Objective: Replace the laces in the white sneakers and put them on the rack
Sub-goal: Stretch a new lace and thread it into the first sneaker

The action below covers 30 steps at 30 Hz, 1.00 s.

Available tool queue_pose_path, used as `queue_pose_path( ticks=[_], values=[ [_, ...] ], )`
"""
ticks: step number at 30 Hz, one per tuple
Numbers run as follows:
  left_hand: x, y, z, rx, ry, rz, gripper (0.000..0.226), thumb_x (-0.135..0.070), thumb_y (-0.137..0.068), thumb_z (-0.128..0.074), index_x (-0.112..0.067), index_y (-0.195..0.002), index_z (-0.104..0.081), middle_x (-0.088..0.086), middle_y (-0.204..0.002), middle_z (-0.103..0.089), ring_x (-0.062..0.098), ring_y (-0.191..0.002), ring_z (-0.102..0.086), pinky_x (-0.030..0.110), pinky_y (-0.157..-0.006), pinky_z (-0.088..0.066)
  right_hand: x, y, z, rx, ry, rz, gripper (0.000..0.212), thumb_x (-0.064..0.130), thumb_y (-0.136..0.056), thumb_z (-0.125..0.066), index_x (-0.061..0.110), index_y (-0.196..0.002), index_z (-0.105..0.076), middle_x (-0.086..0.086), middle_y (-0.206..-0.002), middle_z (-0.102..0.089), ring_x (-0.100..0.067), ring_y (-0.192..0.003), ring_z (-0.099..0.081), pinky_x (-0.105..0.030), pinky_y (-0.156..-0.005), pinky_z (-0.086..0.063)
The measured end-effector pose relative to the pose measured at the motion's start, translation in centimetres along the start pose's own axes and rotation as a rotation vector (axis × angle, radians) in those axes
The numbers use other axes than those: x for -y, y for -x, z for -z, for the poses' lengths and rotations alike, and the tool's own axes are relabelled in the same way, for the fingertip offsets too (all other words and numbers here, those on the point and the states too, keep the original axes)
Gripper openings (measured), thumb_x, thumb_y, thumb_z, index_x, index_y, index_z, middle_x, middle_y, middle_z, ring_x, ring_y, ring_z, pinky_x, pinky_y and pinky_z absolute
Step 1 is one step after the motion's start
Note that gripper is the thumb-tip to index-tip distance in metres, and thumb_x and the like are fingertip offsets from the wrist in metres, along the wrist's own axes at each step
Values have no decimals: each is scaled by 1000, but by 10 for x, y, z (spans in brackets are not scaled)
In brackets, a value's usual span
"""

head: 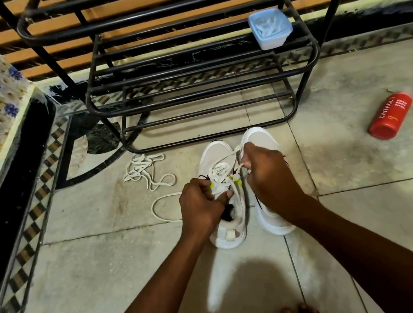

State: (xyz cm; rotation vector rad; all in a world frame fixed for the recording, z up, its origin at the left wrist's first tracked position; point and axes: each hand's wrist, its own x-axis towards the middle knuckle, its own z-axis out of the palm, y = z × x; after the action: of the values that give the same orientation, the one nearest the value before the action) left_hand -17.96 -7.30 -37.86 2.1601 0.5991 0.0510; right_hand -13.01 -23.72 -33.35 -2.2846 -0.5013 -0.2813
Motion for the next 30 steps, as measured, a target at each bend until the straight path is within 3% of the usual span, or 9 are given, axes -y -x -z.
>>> queue_pose_path(
  ticks=[3,6,9,15,19,21,24,26,30],
  values=[
    [3,-2,-1,22,-21,-12,51,-43,-68,-95,-20,-104,-67,-2,-90,-68,13,-84,-67,34,-84,-56,9,-17,21,-147,-667,-413,16,-9,-84,-39,3,-82,-50,-11,-86,-72,-27,-79,-74,-38,-72,-59],
    [2,-3,-2,38,-44,-24,48,-41,-70,-94,-19,-105,-69,1,-91,-69,14,-84,-67,31,-84,-55,21,-40,43,-140,-1108,-610,29,-15,-84,-33,7,-73,-46,-17,-75,-65,-21,-50,-57,-30,-50,-47],
    [3,-3,-2,37,-50,-28,46,-40,-73,-92,-19,-106,-70,2,-91,-69,13,-84,-67,28,-82,-53,15,-46,55,65,-459,-222,18,-5,-79,-44,11,-76,-50,-8,-70,-64,-18,-54,-53,-28,-53,-39],
    [5,-1,-1,48,-35,-44,39,-39,-75,-91,-28,-101,-65,3,-96,-69,12,-83,-66,32,-84,-56,13,-29,34,798,778,369,18,9,-88,-57,18,-103,-61,-3,-97,-66,-30,-109,-51,-40,-84,-34],
    [6,-2,-2,41,-20,-40,39,-38,-74,-91,-28,-100,-65,2,-93,-69,14,-82,-67,36,-84,-57,9,-30,38,239,385,452,15,9,-75,-64,19,-83,-71,7,-81,-64,-23,-102,-55,-40,-79,-22],
    [5,-3,-1,42,-23,-36,38,-39,-74,-91,-29,-99,-65,2,-91,-69,15,-83,-67,37,-84,-57,12,-31,42,28,-105,229,18,3,-87,-57,16,-82,-70,5,-83,-66,-19,-103,-64,-43,-85,-36],
    [5,-3,-2,46,-13,-31,38,-39,-74,-91,-28,-98,-65,3,-92,-69,15,-83,-68,36,-84,-57,25,-29,45,100,-891,-310,22,-3,-102,-49,4,-84,-59,-11,-73,-58,-28,-81,-75,-43,-71,-59],
    [5,-3,-2,41,-16,-27,37,-39,-74,-91,-28,-98,-65,3,-91,-69,15,-82,-67,35,-84,-56,17,-26,46,171,-732,-231,23,-2,-102,-47,10,-84,-53,-2,-70,-49,-21,-62,-64,-33,-61,-51],
    [2,-2,-2,35,3,-13,38,-39,-75,-90,-22,-101,-69,2,-88,-70,16,-80,-68,34,-82,-56,-8,-26,42,415,201,297,12,6,-83,-44,13,-90,-49,0,-89,-43,-28,-66,-49,-37,-57,-38]
  ],
)
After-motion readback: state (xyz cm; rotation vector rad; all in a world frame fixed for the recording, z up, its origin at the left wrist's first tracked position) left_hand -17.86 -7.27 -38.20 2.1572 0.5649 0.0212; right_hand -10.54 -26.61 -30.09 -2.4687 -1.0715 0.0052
